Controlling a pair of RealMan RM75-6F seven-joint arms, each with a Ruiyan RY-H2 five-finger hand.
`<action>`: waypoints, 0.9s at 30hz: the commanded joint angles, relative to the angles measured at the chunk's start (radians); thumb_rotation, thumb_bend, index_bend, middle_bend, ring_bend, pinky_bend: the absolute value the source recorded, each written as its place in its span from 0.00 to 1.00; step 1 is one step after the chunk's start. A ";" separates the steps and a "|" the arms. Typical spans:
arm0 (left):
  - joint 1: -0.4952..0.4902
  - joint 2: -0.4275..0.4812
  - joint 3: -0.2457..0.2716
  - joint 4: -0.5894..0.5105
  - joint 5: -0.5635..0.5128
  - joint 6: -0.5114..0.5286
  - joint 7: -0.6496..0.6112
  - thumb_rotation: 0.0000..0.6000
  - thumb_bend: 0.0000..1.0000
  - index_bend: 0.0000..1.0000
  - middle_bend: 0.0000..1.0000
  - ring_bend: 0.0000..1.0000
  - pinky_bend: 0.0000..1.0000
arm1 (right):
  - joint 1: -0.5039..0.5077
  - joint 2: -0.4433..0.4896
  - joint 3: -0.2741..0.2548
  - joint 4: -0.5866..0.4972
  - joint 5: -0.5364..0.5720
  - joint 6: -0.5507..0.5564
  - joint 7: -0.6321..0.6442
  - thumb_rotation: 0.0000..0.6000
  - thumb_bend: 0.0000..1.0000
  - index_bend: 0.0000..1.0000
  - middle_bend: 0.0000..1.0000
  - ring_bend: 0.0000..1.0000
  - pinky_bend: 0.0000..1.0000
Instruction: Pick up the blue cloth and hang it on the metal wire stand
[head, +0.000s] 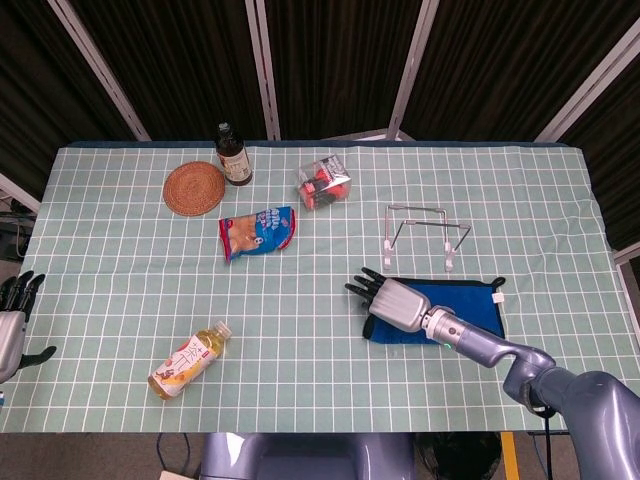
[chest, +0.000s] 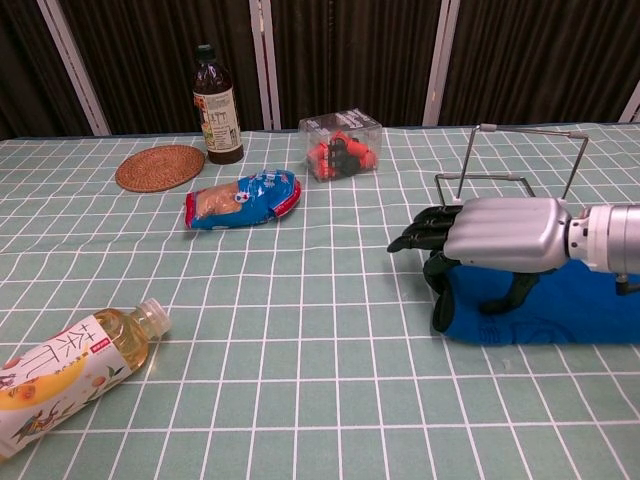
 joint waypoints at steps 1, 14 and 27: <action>0.000 0.000 0.000 0.001 0.000 0.000 0.001 1.00 0.00 0.00 0.00 0.00 0.00 | 0.000 -0.002 -0.001 0.001 0.001 -0.001 0.002 1.00 0.22 0.43 0.01 0.00 0.00; -0.002 -0.002 0.001 0.000 -0.001 -0.001 0.004 1.00 0.00 0.00 0.00 0.00 0.00 | -0.008 -0.005 -0.009 0.015 -0.004 0.022 0.020 1.00 0.37 0.47 0.01 0.00 0.00; -0.002 -0.002 0.002 0.000 0.000 0.000 0.004 1.00 0.00 0.00 0.00 0.00 0.00 | -0.024 -0.002 -0.022 0.036 -0.011 0.052 0.046 1.00 0.43 0.49 0.02 0.00 0.00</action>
